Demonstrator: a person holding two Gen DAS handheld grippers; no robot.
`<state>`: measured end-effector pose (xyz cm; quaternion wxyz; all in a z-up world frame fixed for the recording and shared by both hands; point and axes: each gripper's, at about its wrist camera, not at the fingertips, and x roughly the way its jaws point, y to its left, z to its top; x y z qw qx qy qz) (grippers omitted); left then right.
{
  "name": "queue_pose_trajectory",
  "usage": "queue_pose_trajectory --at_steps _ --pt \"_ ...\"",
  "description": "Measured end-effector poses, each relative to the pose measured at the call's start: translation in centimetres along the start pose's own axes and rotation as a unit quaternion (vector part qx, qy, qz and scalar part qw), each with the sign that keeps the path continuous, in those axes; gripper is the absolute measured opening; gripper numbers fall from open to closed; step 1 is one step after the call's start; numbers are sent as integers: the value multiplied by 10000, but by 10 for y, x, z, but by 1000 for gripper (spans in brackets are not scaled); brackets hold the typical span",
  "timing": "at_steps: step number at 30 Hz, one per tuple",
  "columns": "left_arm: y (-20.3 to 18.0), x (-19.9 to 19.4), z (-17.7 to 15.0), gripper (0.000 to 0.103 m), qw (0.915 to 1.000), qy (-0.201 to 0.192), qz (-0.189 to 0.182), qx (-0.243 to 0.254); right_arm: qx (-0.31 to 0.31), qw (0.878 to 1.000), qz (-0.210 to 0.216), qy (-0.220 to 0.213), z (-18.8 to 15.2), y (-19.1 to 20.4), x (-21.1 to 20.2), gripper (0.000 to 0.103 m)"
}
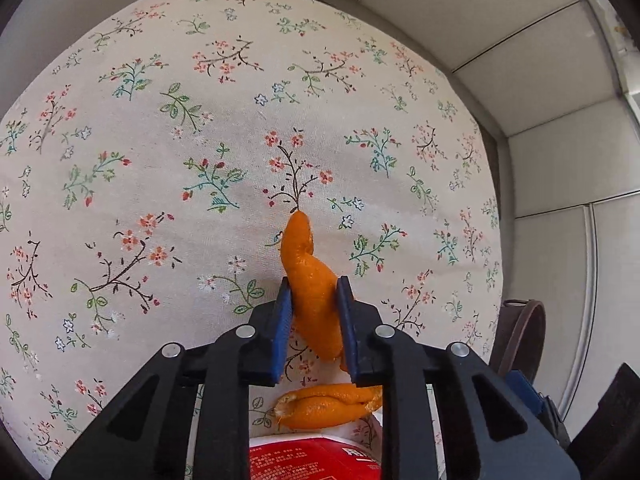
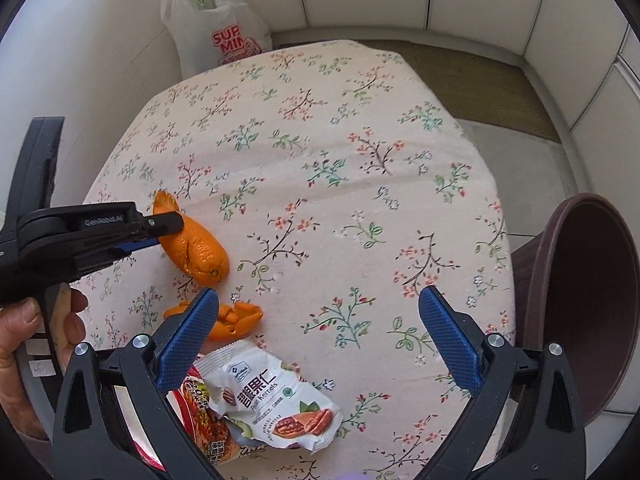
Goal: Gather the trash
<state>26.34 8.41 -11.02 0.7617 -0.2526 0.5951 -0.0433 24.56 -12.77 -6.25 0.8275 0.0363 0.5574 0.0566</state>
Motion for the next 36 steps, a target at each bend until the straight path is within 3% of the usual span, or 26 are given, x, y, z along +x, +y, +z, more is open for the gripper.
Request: queue_pose_trajectory --at_steps 7,10,14,16,20,24,25,27,28,29,33,36 --pt "21 -57 -19 13 9963 -703 -492 -9 -198 9981 470 358 -4 4 -1 96" --pt "37 -87 -30 4 9923 -1047 -655 19 -518 9951 735 410 -9 5 -12 96" --pt "54 -122 -46 4 9871 -1429 -724 78 -974 9882 1033 574 -23 7 -23 95" --pt "56 -134 -50 4 9851 -1480 -862 149 -1349 9857 834 571 -32 10 -27 89" --pt "63 -145 -51 4 9844 -1592 -691 288 -2006 9750 614 729 -54 16 -27 88" --pt "94 -122 -41 4 9922 -1064 -619 -189 -2350 9674 491 805 -71 14 -29 88" --pt "99 -113 -37 5 9943 -880 -557 -206 -2341 9676 471 817 -73 12 -30 88" --pt "98 -92 -28 22 9982 -586 -133 26 -2261 9695 470 824 -74 5 -33 88" --pt "96 -84 -25 50 9985 -540 80 89 -2202 9710 460 816 -74 1 -33 89" --pt "93 -78 -19 62 9978 -599 260 136 -2094 9737 436 786 -72 -5 -35 89" --pt "79 -58 2 63 9939 -787 625 464 -1783 9803 479 706 -67 -20 -36 93" --pt "70 -44 13 63 9891 -792 1004 734 -1863 9786 487 725 -69 -20 -35 94"
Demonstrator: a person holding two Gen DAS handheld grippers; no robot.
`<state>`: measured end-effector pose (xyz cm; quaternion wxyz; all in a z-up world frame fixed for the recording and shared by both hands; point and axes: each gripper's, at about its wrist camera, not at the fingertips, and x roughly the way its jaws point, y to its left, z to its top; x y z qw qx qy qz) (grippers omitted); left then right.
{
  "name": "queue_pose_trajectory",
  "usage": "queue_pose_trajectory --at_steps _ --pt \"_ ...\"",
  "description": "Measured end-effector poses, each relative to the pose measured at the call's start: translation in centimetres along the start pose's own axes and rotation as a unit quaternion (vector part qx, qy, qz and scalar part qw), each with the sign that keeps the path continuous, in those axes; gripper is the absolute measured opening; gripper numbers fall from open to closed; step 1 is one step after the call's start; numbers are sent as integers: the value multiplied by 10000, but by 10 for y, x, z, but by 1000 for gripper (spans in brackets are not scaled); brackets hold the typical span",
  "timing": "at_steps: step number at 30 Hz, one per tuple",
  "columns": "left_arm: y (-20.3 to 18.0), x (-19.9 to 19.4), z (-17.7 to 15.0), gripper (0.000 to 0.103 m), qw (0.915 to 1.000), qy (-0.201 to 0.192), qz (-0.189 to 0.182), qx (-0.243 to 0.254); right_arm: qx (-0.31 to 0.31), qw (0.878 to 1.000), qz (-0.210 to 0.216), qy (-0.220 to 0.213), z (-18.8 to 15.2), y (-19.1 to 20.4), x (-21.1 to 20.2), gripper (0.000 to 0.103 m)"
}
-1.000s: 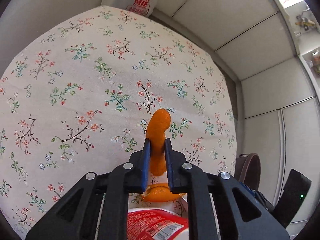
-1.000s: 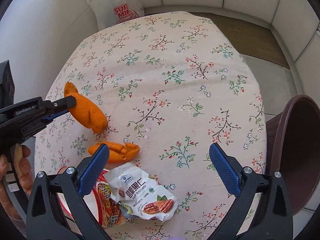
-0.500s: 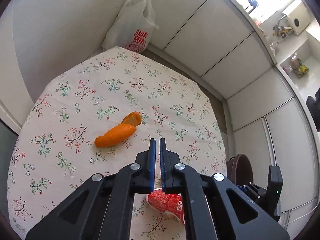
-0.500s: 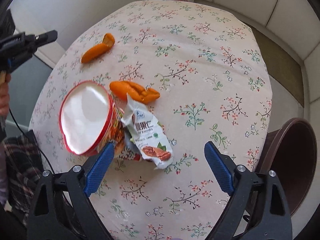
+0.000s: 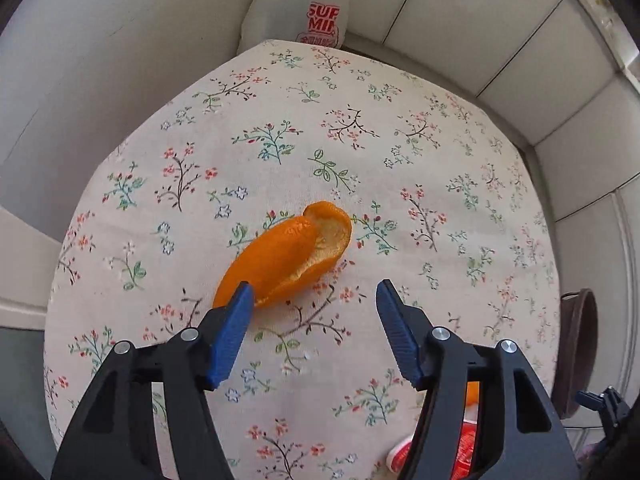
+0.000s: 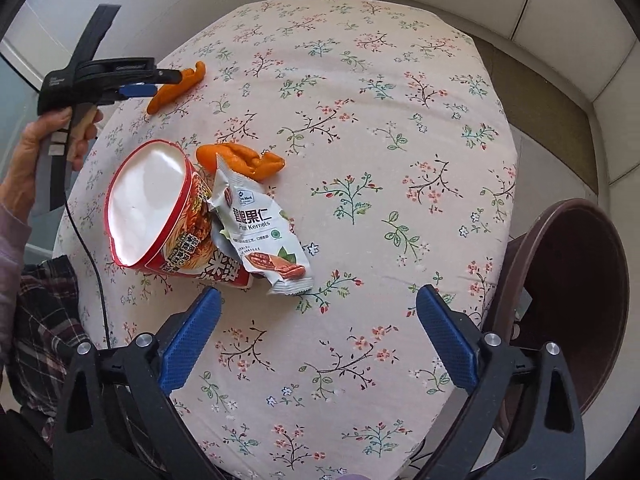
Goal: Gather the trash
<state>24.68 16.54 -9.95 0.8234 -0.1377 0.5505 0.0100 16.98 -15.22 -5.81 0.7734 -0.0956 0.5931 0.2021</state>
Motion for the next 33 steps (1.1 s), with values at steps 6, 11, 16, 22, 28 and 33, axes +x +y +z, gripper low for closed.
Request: queue_pose_trajectory --at_steps 6,11,16,22,28,33 --pt "-12 24 9 63 9934 -134 832 783 -323 9992 -201 77 0 12 12 94" --pt "-4 28 9 62 9933 -157 837 779 -709 9968 -372 -16 2 24 19 94" --pt "-1 26 6 43 9934 -139 850 762 -927 9947 -453 45 0 31 25 94" --pt "4 19 1 29 9958 -194 716 546 -862 9951 -471 -86 -2 27 26 87" --pt "6 -2 -15 26 9993 -116 237 269 -1161 9917 -517 -172 -5 31 31 70" --pt "-1 -45 -36 23 9991 -267 -283 178 -1351 9895 -442 -257 -7 38 32 67"
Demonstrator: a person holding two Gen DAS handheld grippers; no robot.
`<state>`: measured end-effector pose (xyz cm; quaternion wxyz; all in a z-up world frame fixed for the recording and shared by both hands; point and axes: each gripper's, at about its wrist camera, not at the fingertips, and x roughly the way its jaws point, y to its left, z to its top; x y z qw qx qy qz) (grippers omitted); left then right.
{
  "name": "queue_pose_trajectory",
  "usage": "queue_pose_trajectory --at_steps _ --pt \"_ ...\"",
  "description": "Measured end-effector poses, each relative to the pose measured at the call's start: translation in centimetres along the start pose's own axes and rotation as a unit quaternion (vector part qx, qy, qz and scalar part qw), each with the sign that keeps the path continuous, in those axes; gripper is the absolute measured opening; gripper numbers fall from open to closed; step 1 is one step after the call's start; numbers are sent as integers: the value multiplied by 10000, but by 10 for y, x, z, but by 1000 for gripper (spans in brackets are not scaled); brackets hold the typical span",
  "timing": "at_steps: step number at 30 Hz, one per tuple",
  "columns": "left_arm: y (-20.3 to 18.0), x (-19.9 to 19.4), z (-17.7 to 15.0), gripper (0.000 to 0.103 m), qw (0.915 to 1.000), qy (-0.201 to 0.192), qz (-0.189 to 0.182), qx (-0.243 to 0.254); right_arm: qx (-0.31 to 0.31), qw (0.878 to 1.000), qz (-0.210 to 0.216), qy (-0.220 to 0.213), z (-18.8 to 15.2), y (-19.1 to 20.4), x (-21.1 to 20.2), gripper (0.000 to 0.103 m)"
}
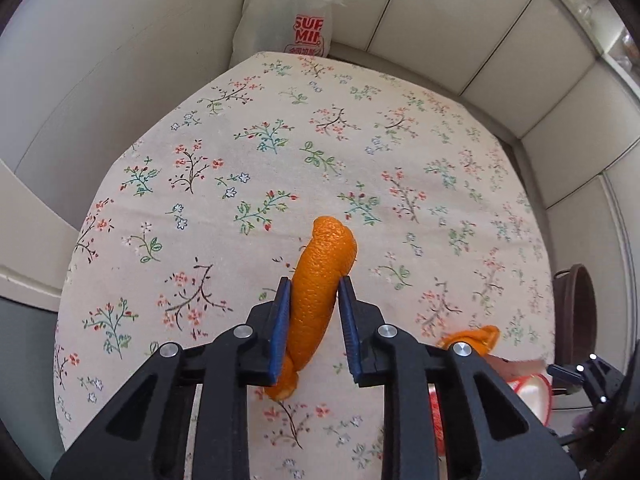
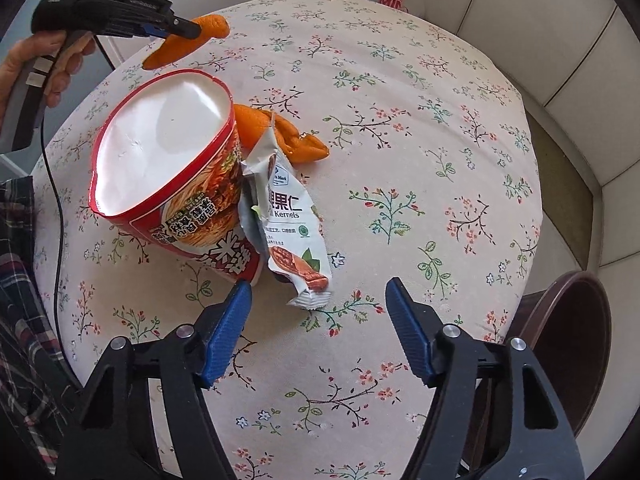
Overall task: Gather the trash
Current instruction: 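Hold the orange peel with the left gripper while the right gripper grasps the nut snack packet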
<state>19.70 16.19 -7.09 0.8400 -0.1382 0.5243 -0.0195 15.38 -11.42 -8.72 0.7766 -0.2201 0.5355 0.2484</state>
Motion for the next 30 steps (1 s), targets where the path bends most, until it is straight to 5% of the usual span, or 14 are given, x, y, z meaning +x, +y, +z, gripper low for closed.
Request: queue_pose_trajectory --at_steps 8,14,16,19,24,30 --pt "-17 -73 -39 18 9968 -558 -536 177 -268 9991 -305 -131 11 8 10 56" --pt "-18 -81 -48 12 9952 -617 -739 155 -240 9991 -264 -213 21 5 19 46" --pt "-16 -73 -47 12 9959 -465 -769 107 -175 9995 -195 -150 24 4 22 26" --pt "-6 -50 -46 13 9966 61 -814 -92 14 9998 -146 -156 29 -1 23 15" --pt "2 -11 -52 29 9935 873 -629 -366 468 9984 -132 -288 33 -17 16 9" --pt "-12 8 -56 35 9922 1111 -525 -225 717 9964 -134 -434 33 -27 9 8"
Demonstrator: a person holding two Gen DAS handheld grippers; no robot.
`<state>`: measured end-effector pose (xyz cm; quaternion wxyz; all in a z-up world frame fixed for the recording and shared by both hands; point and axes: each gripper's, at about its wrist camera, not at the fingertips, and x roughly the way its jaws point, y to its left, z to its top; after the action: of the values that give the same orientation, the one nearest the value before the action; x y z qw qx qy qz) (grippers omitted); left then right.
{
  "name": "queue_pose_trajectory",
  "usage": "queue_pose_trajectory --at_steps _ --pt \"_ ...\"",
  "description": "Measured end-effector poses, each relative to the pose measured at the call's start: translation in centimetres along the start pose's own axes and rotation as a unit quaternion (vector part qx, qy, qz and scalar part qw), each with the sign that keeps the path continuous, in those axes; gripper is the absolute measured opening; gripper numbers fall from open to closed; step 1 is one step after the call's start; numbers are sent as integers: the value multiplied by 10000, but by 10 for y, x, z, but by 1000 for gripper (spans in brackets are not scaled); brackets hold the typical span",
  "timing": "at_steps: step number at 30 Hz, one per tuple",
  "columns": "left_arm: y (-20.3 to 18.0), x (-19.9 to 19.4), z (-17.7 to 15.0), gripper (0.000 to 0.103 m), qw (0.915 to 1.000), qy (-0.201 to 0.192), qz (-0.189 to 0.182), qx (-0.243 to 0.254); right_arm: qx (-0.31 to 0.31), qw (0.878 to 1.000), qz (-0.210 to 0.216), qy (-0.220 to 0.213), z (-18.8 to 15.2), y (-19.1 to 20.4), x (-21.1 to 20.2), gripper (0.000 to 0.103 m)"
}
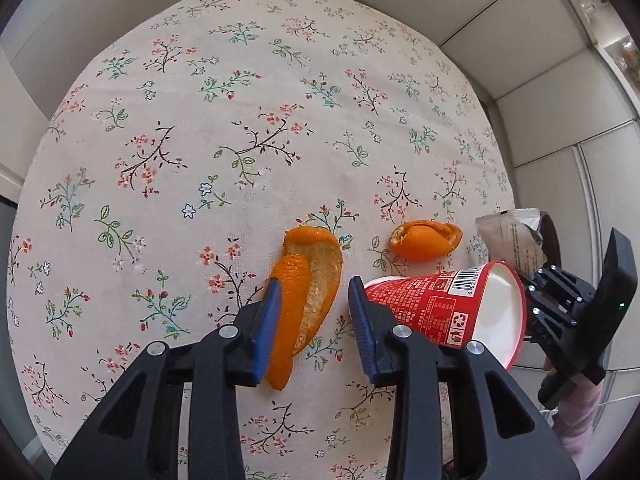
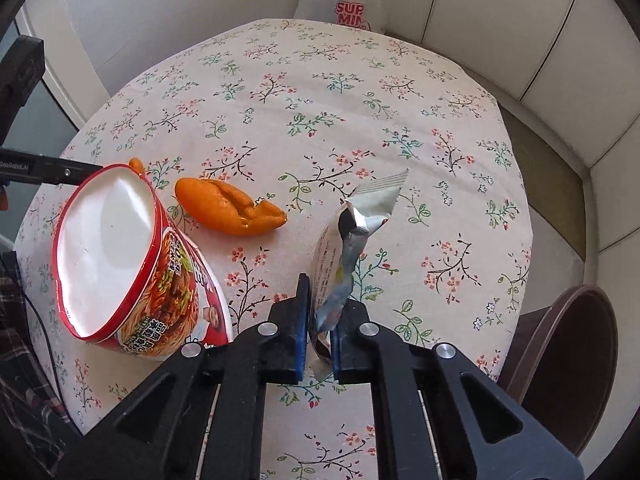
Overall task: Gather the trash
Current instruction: 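Hold the orange peel with the left gripper while the right gripper grasps the nut snack packet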
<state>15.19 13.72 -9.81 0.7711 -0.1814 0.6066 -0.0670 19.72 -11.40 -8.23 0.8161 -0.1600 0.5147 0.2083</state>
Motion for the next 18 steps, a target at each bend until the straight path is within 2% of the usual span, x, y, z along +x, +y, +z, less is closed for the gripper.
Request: queue_pose_trajectory --at_steps 3,5,10,12,14,16,18 --pt "-3 11 0 36 9997 73 241 71 116 9999 32 -74 1 -5 -4 8" --pt "-4 17 0 50 9992 128 357 92 174 9998 26 -127 2 -7 -7 8" --pt "-4 33 3 53 9980 267 530 222 204 9996 14 -172 6 -8 -9 8" --pt "-10 35 2 52 9969 202 650 401 227 9996 0 -195 6 -10 -10 8" --pt "-16 36 2 34 9954 142 741 585 273 9994 -11 -225 7 -12 -11 8" --pt "-21 36 1 25 9951 118 704 687 323 9991 -32 -260 8 -13 -12 8" --pt "-25 34 0 20 9945 7 720 757 359 9989 -42 -306 8 -15 -15 8"
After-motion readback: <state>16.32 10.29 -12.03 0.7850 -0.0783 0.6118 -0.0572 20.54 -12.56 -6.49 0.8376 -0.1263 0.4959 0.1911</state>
